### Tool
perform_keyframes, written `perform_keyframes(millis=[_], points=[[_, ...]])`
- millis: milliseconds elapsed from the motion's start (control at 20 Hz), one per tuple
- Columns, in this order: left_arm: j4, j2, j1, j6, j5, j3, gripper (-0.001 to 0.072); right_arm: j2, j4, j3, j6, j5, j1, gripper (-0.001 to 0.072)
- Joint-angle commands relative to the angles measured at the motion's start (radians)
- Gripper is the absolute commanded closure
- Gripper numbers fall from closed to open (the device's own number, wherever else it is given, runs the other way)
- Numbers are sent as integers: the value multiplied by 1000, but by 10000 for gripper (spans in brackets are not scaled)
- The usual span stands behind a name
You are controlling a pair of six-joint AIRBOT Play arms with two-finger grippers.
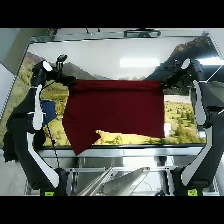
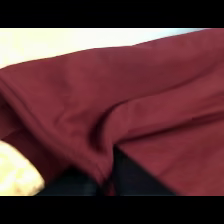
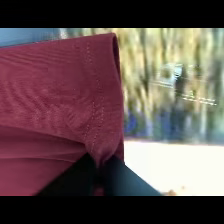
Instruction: Fold the shirts.
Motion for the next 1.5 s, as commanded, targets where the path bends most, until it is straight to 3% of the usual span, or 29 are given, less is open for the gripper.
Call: perform_keyframes(millis=[0,100,150,400,550,650,750,950,1200,1250,1450], points=[[-57,10,-7,-5,-39,0,339,8,7,3,13,10,10,306],[-84,41,-7,-5,-79,0,82,41,7,4,9,42,5,297],[-72,66,-4,-7,-104,0,17,67,8,3,-8,64,-2,297],[-18,187,79,-116,-368,-5,18,203,-3,-20,-108,309,-54,299],[-20,288,143,-129,-463,-152,18,308,-3,-235,-121,378,-69,301],[-21,388,182,-125,-453,-317,17,396,-5,-456,-145,351,-71,308],[-21,494,218,-112,-423,-490,17,481,0,-678,-145,266,-83,373],[-21,675,280,-82,-332,-760,16,576,58,-1000,-175,77,-112,365],[-21,824,317,-71,-246,-934,17,578,293,-1135,-303,-8,-121,355],[-21,844,322,-69,-232,-961,17,578,322,-1144,-321,-19,-121,313],[-78,842,323,-11,-158,-1055,16,578,434,-1152,-390,-57,-121,318]])
